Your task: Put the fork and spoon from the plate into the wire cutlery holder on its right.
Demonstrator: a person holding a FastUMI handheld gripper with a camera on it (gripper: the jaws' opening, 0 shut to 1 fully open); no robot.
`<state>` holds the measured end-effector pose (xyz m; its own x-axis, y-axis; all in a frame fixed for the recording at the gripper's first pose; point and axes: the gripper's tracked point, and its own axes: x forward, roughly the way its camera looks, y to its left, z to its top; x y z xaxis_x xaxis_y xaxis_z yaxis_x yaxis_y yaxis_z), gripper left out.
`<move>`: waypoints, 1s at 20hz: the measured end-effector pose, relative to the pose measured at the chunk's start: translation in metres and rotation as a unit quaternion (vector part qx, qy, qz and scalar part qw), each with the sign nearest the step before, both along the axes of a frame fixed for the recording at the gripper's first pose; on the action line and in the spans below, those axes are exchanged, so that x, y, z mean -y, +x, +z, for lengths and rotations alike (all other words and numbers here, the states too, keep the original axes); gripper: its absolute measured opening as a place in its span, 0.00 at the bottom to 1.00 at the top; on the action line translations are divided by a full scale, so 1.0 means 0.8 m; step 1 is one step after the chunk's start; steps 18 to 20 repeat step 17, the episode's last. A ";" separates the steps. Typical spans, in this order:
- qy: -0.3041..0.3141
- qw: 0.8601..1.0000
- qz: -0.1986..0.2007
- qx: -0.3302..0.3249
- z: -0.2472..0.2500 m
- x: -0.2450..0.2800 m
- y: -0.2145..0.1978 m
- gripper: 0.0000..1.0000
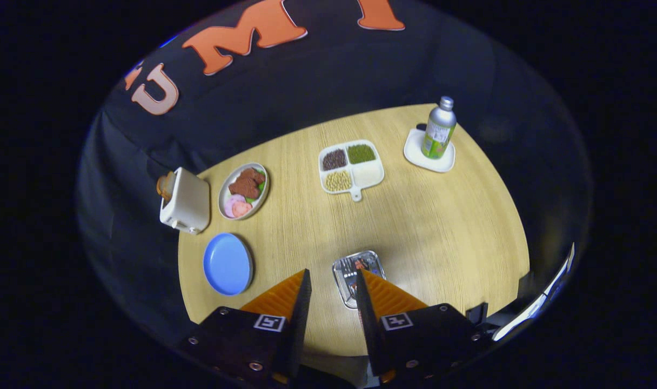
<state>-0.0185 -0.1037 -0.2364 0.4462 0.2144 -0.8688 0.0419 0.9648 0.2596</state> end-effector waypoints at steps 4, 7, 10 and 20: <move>-0.009 0.993 -0.018 0.118 0.057 0.003 0.037 0.73; -0.018 0.978 -0.036 0.204 0.098 0.018 0.059 0.80; -0.037 0.958 -0.049 0.281 0.140 0.032 0.072 0.81; -0.047 0.922 -0.056 0.381 0.195 0.033 0.075 0.87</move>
